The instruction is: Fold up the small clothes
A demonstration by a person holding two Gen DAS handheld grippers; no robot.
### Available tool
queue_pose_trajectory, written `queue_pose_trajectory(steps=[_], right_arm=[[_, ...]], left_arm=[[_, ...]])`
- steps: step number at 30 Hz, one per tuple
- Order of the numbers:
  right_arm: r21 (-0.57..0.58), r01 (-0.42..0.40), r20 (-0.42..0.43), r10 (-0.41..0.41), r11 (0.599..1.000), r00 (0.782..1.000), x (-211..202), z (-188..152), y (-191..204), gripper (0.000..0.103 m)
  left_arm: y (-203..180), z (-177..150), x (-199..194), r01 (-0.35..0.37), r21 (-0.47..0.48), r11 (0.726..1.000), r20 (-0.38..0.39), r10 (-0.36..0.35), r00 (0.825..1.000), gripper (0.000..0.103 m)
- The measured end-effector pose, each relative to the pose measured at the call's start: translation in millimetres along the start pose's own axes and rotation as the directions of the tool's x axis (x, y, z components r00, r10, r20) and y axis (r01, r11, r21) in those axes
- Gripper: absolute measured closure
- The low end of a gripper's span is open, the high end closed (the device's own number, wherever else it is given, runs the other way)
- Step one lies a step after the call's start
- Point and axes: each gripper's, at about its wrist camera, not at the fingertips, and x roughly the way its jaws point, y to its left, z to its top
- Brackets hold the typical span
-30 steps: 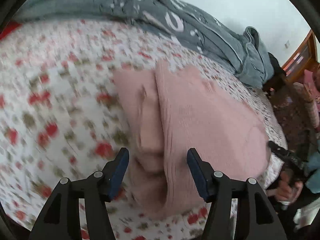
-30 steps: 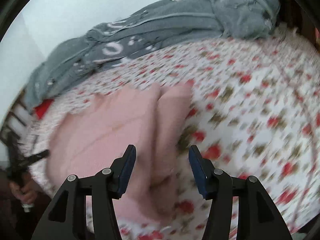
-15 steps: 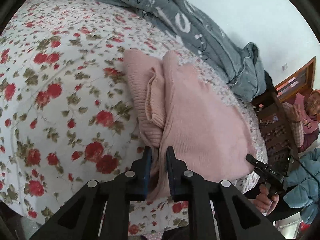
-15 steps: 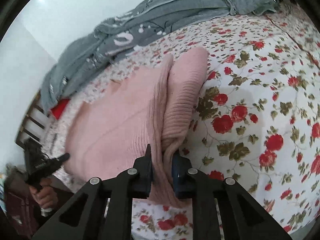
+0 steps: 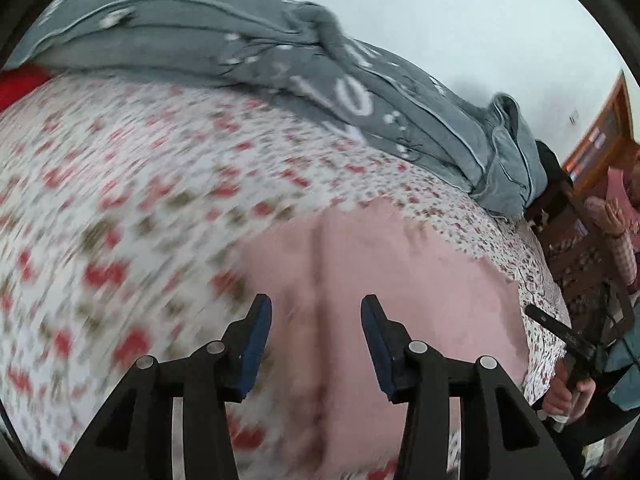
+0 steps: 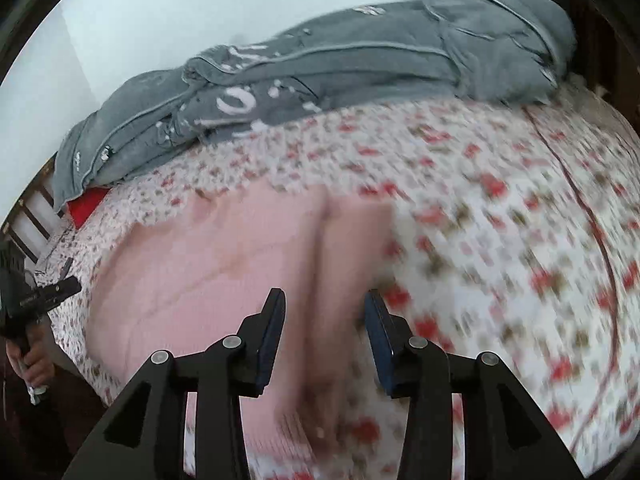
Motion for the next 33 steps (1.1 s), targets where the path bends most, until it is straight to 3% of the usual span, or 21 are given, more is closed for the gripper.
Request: queue_pose_trajectory(steps=[6,7,8,9,13,15,17,20,23,25,26,29,33], right_arm=[[-0.008,0.018,-0.069,-0.018,1.0,0.997,73,40,16,0.062],[-0.027,0.044,-0.109,-0.047,0.999,0.993,86,41,18,0.063],[-0.049,0.082,-0.145,-0.088,0.995,0.986,97,41,19,0.085],[-0.067,0.095,-0.164,-0.105,0.993,0.981,103,41,20,0.098],[-0.052,0.031,0.005,-0.031,0.998,1.0,64,46,18,0.098],[-0.042,0.036,0.031,-0.034,0.998,0.999,62,52,16,0.098],[-0.031,0.061,-0.016,-0.061,0.998,0.998,83,54,13,0.098],[-0.011,0.097,-0.127,-0.097,0.995,0.987,120,47,6,0.098],[-0.036,0.12,-0.1,-0.123,0.992,0.987,106,48,8,0.094],[-0.048,0.19,-0.057,-0.193,0.981,0.98,87,45,12,0.083],[-0.056,0.22,-0.022,-0.221,0.974,0.975,73,41,16,0.076],[-0.076,0.203,0.015,-0.203,0.976,0.979,46,28,31,0.063],[-0.092,0.159,0.02,-0.158,0.983,0.987,22,2,62,0.063]], left_arm=[[-33,36,80,-0.112,0.067,0.991,-0.079,0.117,0.99,0.059],[-33,37,92,-0.142,0.071,0.987,-0.105,0.149,0.983,0.082],[-31,37,102,-0.173,0.072,0.982,-0.129,0.181,0.975,0.097],[-29,37,105,-0.172,0.065,0.983,-0.139,0.18,0.974,0.096],[-9,44,80,-0.055,-0.007,0.998,-0.009,0.055,0.998,0.096],[-3,48,85,-0.082,-0.012,0.997,-0.023,0.081,0.996,0.096],[1,48,101,-0.143,0.009,0.99,-0.07,0.144,0.987,0.096],[2,41,117,-0.176,0.031,0.984,-0.101,0.179,0.979,0.092],[5,39,103,-0.146,0.027,0.989,-0.081,0.148,0.986,0.083],[11,35,84,-0.18,0.007,0.984,-0.036,0.18,0.983,0.052],[15,30,73,-0.182,0.002,0.983,-0.006,0.182,0.983,0.047],[24,12,49,-0.115,0.01,0.993,0.001,0.115,0.993,0.043],[38,-18,42,-0.002,-0.052,0.999,-0.066,-0.001,0.998,0.038]])
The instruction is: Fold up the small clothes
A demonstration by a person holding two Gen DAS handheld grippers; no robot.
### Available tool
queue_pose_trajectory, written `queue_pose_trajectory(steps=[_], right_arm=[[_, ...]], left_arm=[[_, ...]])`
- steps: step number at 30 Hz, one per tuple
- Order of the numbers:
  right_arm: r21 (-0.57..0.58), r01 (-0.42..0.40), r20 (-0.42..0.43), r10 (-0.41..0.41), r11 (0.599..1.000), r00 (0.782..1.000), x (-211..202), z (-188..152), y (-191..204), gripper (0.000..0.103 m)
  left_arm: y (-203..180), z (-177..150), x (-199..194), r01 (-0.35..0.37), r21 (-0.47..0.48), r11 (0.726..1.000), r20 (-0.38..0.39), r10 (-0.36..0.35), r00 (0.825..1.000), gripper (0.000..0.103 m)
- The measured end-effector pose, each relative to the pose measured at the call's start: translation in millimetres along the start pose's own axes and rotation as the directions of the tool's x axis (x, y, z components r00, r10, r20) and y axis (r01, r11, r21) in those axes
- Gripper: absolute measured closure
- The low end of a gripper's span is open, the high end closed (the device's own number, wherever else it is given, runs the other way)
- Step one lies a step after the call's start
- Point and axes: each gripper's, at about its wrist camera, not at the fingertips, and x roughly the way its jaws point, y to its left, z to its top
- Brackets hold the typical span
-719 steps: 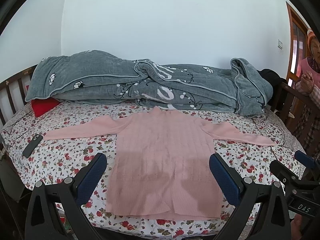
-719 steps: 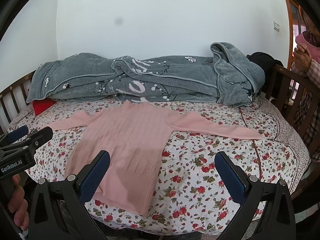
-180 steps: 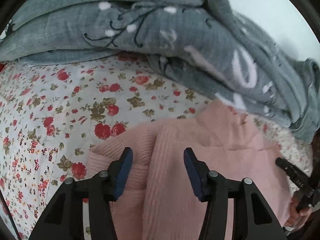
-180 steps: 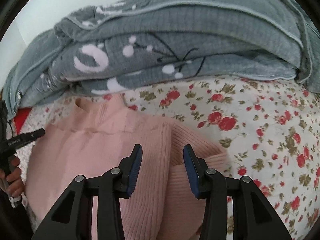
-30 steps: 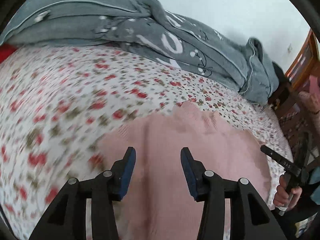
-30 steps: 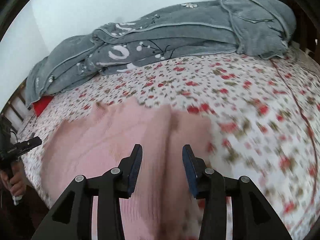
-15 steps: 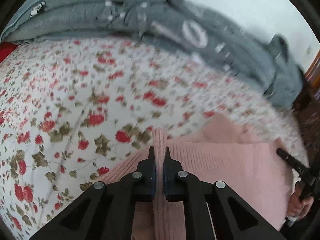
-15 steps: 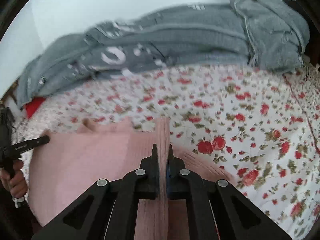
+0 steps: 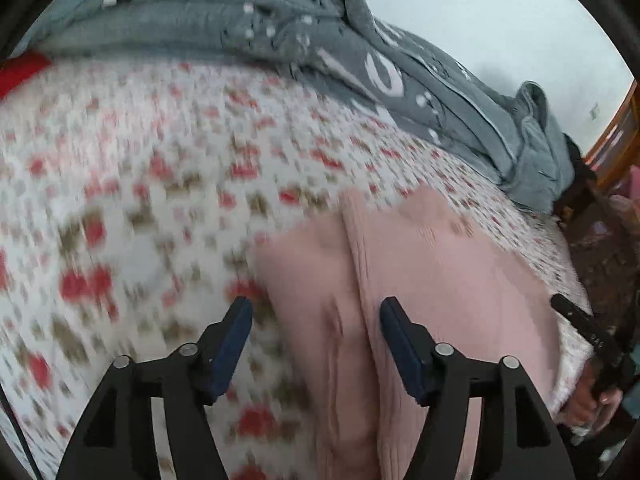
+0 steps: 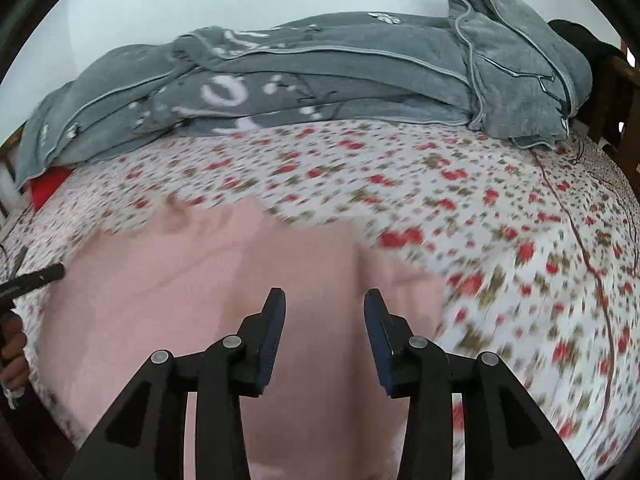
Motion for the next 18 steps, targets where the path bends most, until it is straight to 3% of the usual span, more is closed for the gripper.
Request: queue_pose_trajectory(steps=[3,6,8,10,13,18], right_arm=[[-0.001,-0.066,0.004,0.066,0.998,0.998,-19,-17,25,0.063],[0.007,-0.131,-0.001,0.131,0.991,0.991,-26,-35,49,0.063],[0.016,-0.131,0.004,0.131,0.991,0.991,-26,-46,60,0.062],[0.036,-0.164,-0.007,0.164,0.986,0.986,-18,-57,68,0.062],[-0.006,-0.12,0.018,0.12,0.993,0.993,-6,-74,82,0.062],[-0.107,0.004,0.054,0.001,0.994,0.999,5,-86,101,0.062]], left_arm=[[-1,-14,9,0.104,-0.024,0.994,-0.022,-0.104,0.994,0.033],[-13,-15,20,0.105,-0.005,0.994,-0.035,-0.105,0.994,0.029],[-20,-13,24,0.079,-0.022,0.997,-0.036,-0.079,0.996,0.031],[-24,-11,24,0.044,-0.046,0.998,-0.046,-0.046,0.998,0.053],[-22,-11,17,0.054,-0.081,0.995,-0.063,-0.059,0.996,0.074],[-30,-4,-2,0.125,-0.095,0.988,-0.058,-0.131,0.99,0.081]])
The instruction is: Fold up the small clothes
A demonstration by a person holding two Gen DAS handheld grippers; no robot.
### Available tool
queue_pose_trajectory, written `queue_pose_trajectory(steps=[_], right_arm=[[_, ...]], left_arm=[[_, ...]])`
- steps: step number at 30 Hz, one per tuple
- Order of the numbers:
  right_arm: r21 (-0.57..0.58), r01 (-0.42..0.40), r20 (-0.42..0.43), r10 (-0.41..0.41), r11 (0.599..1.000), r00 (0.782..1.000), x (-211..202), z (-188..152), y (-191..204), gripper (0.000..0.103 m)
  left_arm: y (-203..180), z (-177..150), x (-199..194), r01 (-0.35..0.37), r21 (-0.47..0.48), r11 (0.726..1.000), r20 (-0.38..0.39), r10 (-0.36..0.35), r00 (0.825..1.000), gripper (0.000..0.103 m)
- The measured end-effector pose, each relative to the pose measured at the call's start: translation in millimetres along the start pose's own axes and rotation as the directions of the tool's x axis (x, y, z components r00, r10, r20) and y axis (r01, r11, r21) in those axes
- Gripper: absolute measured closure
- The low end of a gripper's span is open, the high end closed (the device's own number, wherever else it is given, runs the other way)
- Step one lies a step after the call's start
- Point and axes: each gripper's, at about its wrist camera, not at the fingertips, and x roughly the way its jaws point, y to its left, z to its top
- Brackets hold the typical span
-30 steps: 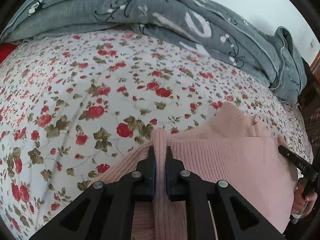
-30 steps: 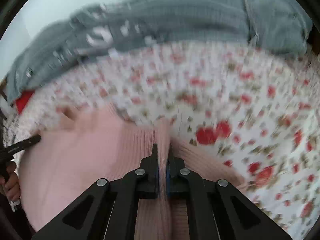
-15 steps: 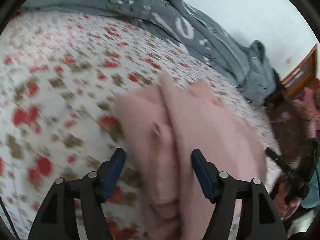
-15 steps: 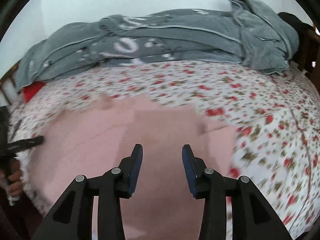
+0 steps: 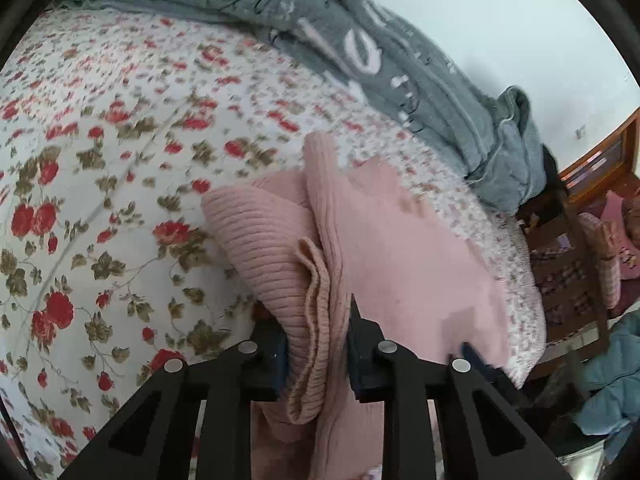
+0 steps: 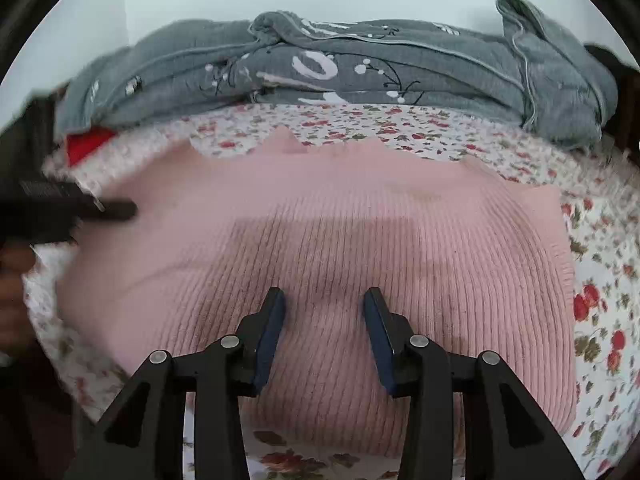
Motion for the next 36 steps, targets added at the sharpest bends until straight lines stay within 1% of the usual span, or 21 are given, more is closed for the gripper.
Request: queue_pose_trajectory(steps=[3,5,8,11,14,15,16,18,20,21,23,25,26,27,29,31,32,33,34,35,36], right_arm=[[0.015,0.022,-0.003,-0.022,1.0,1.0,2,3,2,0.06],[0.016,0.03,0.005,-0.03,0.999,1.0,3,3,1,0.06],[-0.006,0.039,0.033,-0.039,0.999,0.999,4,-1,4,0.059],[0.018,0.014,0.057,-0.015,1.0,0.998,6,-5,-1,0.059],[0.004,0.021,0.057,-0.021,1.0,0.998,5,-4,1,0.059],[0.015,-0.003,0.055,0.002,1.0,0.998,1,-2,-3,0.059],[0.037,-0.037,0.056,0.035,0.999,0.998,-4,0,-10,0.06],[0.074,-0.093,0.065,0.088,0.993,0.994,-20,-2,-27,0.064],[0.084,-0.12,0.061,0.115,0.989,0.991,-36,-6,-43,0.063],[0.077,-0.121,0.047,0.117,0.99,0.992,-43,-9,-54,0.062],[0.078,-0.084,0.055,0.08,0.993,0.995,-58,-16,-75,0.062],[0.104,-0.051,0.06,0.044,0.993,0.997,-73,-24,-104,0.061],[0.124,-0.05,0.056,0.043,0.991,0.998,-77,-27,-115,0.061],[0.162,-0.047,0.05,0.04,0.986,0.998,-82,-31,-131,0.061],[0.234,-0.045,0.046,0.035,0.971,0.998,-88,-38,-155,0.061],[0.28,-0.042,0.04,0.032,0.959,0.999,-93,-44,-174,0.061],[0.292,-0.034,0.039,0.024,0.956,0.999,-95,-47,-180,0.061],[0.299,-0.018,0.038,0.007,0.954,0.999,-98,-49,-186,0.061],[0.302,-0.008,0.037,-0.003,0.953,0.999,-100,-51,-189,0.061],[0.304,-0.002,0.038,-0.01,0.953,0.999,-103,-52,-192,0.061],[0.306,0.0,0.043,-0.014,0.952,0.999,-107,-53,-195,0.061]], left_arm=[[-15,6,-14,0.065,-0.013,0.998,0.015,-0.065,0.998,0.082],[-28,10,-18,0.089,-0.008,0.996,0.015,-0.089,0.996,0.082],[-56,14,-25,0.081,0.03,0.996,0.021,-0.081,0.996,0.082],[-76,17,-28,0.073,0.045,0.996,0.021,-0.074,0.997,0.082],[-97,17,-27,0.046,0.071,0.996,0.025,-0.048,0.999,0.082],[-103,17,-27,0.042,0.074,0.996,0.025,-0.044,0.999,0.082],[-108,17,-26,0.041,0.078,0.996,0.026,-0.043,0.999,0.082],[-124,16,-25,0.038,0.091,0.995,0.029,-0.041,0.999,0.082],[-143,15,-21,0.031,0.112,0.993,0.026,-0.034,0.999,0.082],[-158,14,-16,0.024,0.126,0.992,0.023,-0.027,0.999,0.082],[-178,11,-8,0.022,0.147,0.989,0.012,-0.024,1.0,0.082],[-207,8,8,0.01,0.172,0.985,-0.012,-0.008,1.0,0.082],[-216,7,14,0.01,0.176,0.984,-0.018,-0.007,1.0,0.082],[-231,3,27,0.012,0.184,0.983,-0.031,-0.007,1.0,0.082],[-249,-4,48,0.018,0.193,0.981,-0.057,-0.007,0.998,0.081],[-268,-14,71,0.054,0.219,0.974,-0.106,-0.031,0.994,0.077],[-276,-18,77,0.088,0.239,0.967,-0.128,-0.059,0.99,0.077],[-281,-20,80,0.145,0.249,0.958,-0.147,-0.11,0.983,0.076],[-283,-21,78,0.184,0.255,0.949,-0.15,-0.149,0.977,0.072],[-282,-21,75,0.184,0.258,0.948,-0.14,-0.152,0.978,0.069],[-278,-20,69,0.163,0.257,0.953,-0.114,-0.137,0.984,0.064]])
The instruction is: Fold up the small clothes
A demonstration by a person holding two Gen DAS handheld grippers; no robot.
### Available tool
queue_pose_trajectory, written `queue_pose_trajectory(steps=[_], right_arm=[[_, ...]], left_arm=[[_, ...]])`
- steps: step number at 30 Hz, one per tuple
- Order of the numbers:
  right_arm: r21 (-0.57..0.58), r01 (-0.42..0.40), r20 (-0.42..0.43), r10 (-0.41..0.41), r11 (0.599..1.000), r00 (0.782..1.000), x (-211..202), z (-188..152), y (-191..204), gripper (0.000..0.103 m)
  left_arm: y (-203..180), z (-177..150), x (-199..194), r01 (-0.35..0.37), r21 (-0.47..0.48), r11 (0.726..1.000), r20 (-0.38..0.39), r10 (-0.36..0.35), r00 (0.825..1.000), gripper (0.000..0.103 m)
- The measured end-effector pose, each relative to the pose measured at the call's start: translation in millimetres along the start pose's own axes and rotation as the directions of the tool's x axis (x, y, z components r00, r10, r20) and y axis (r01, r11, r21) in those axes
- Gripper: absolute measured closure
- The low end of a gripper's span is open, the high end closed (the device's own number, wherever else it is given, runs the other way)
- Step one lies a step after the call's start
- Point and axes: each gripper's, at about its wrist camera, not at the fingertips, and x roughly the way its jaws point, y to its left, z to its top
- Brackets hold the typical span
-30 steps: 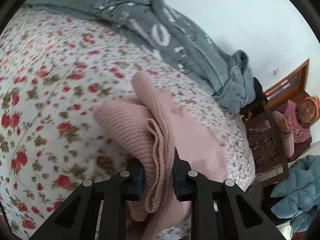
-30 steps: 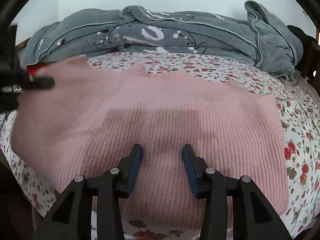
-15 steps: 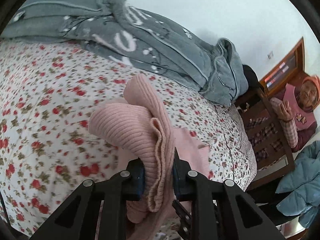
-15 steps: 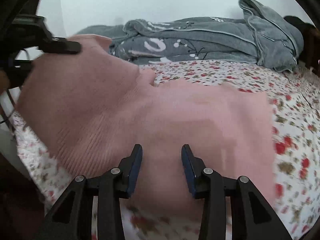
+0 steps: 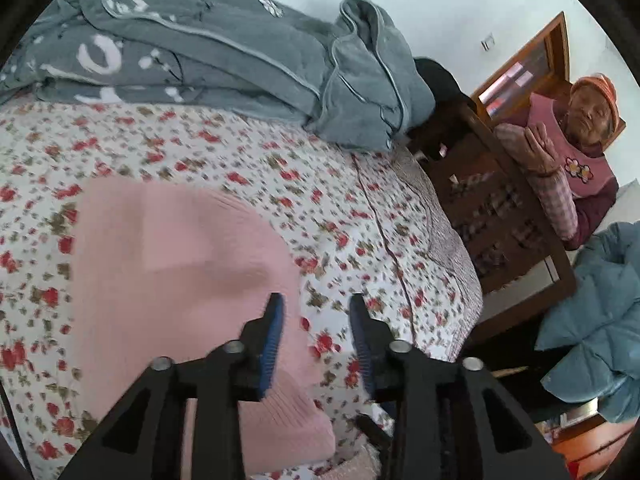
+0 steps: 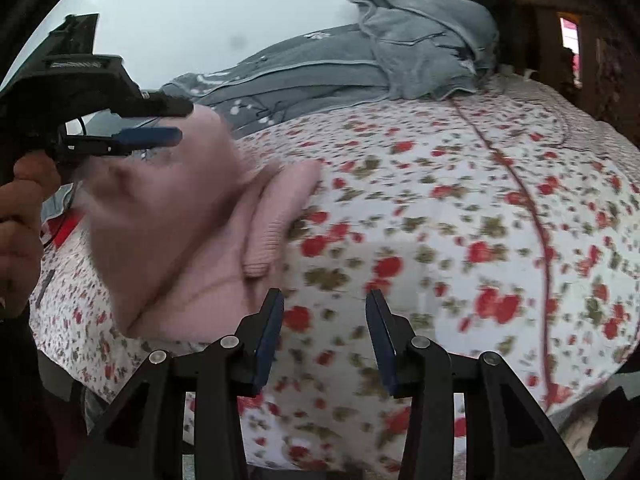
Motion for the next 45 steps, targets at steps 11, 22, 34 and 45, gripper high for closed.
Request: queue_pose_trajectory(steps=[11,22,34,45], right_arm=[[0.036,-0.253,0.057,0.251,0.967,0.966,-2,47,42,0.052],[0.009,-0.258,0.123,0.255,0.966,0.959,19,26,64,0.098],[-0.064,-0.072,-0.02,0.071,0.995,0.997,33,4,58,0.077],[-0.033,-0.121,-0.01,0.121,0.992,0.993,40,73,55,0.035]], left_arm=[[89,-33,-54,-0.329,-0.013,0.944,0.067,0.329,0.942,0.057],[133,-70,-81,-0.339,-0.035,0.94,0.055,0.341,0.939,0.057],[80,-81,-8,-0.22,0.114,0.969,-0.002,0.222,0.975,0.046],[94,-49,-23,-0.232,0.092,0.968,0.025,0.23,0.973,0.044]])
